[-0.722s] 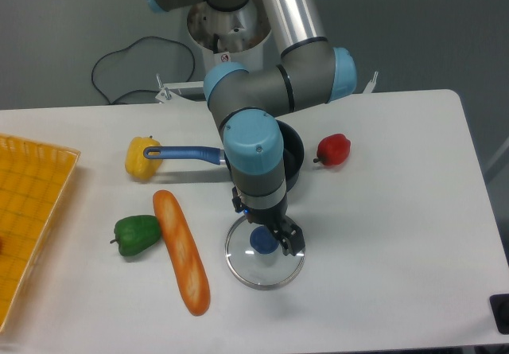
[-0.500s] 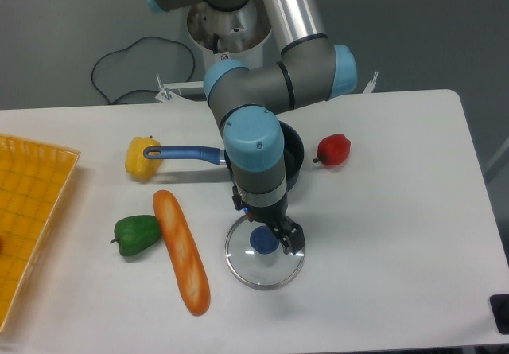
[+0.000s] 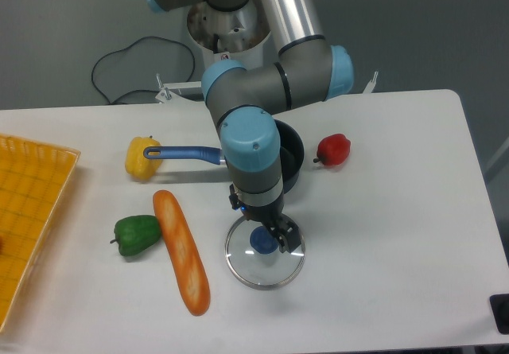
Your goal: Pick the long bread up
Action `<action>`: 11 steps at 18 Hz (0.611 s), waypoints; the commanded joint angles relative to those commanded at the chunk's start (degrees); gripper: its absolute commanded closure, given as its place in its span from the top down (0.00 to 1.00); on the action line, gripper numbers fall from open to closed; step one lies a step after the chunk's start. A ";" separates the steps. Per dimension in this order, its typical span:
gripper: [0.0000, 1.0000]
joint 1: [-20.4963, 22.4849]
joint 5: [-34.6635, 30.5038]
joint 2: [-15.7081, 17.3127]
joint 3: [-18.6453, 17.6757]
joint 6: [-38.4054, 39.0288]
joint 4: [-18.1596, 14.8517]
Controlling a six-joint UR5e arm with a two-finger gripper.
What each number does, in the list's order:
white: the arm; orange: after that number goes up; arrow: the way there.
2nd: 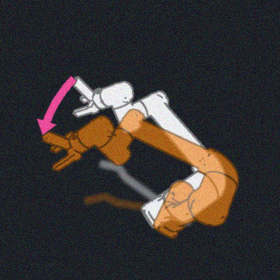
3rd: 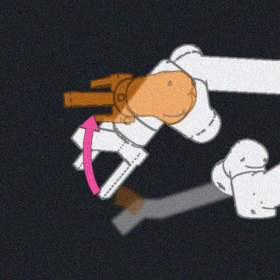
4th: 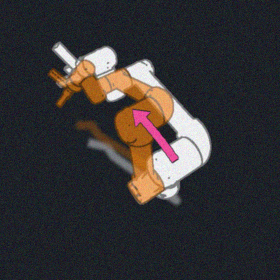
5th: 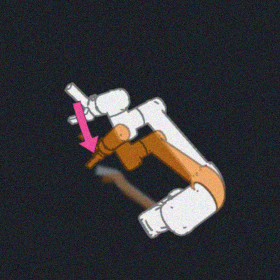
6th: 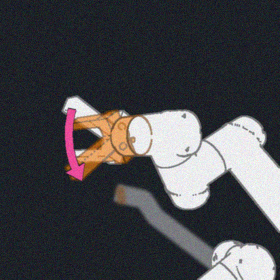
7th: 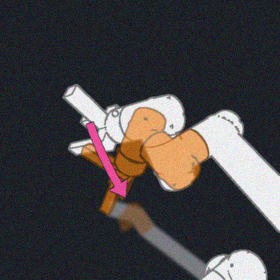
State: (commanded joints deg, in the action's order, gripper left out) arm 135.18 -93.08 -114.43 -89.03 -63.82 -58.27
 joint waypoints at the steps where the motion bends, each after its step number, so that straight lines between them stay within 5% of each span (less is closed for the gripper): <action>1: 1.00 0.00 0.18 0.00 -0.09 2.10 0.00; 7: 1.00 -3.07 -0.17 -1.23 -0.17 19.67 2.37; 11: 1.00 -4.56 -2.80 -1.84 -1.05 23.20 2.90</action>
State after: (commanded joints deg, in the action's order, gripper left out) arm 130.62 -95.88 -116.28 -90.09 -40.62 -55.37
